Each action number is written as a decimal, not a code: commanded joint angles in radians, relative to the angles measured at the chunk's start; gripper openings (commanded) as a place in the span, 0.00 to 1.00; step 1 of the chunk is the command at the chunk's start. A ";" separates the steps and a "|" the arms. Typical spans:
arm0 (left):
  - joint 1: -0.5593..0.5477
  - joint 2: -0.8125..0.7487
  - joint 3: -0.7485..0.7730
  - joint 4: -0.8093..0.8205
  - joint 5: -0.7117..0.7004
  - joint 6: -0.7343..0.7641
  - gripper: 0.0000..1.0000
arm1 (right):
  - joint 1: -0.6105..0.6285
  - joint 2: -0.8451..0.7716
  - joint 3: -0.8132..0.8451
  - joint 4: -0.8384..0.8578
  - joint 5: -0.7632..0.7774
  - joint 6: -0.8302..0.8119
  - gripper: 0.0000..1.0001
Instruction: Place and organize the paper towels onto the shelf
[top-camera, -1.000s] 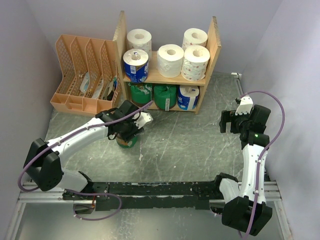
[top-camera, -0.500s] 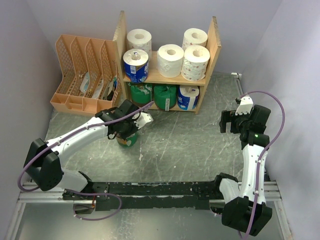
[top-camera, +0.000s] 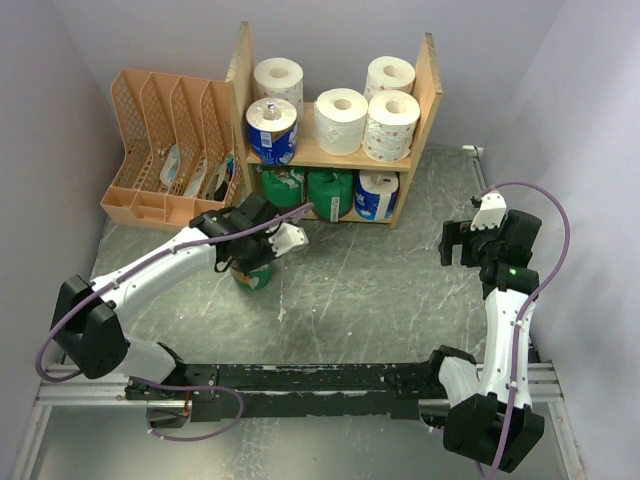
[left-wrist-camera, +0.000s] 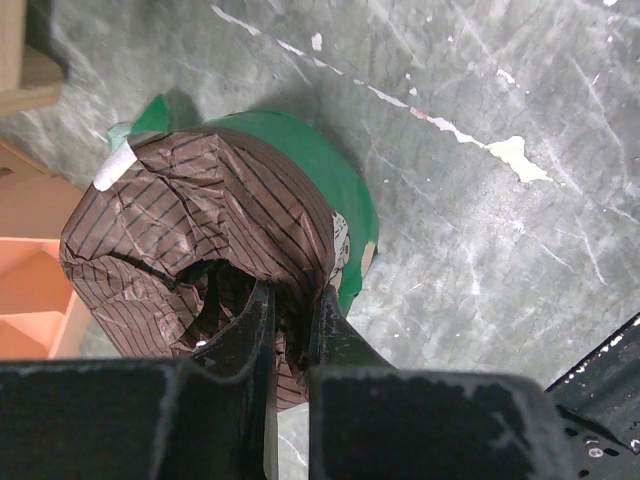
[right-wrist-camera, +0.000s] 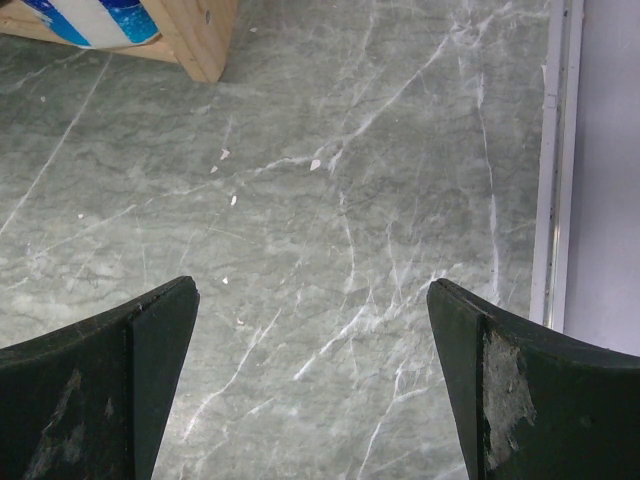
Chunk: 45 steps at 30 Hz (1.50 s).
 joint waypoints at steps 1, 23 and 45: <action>-0.004 -0.006 0.124 -0.038 0.039 0.073 0.07 | -0.010 -0.011 -0.005 0.006 -0.006 -0.005 1.00; -0.004 0.181 0.358 0.067 0.081 0.218 0.07 | -0.011 -0.015 -0.006 0.009 0.005 -0.004 1.00; 0.061 0.341 0.453 0.165 0.048 0.241 0.07 | -0.018 -0.016 -0.007 0.008 0.006 -0.005 1.00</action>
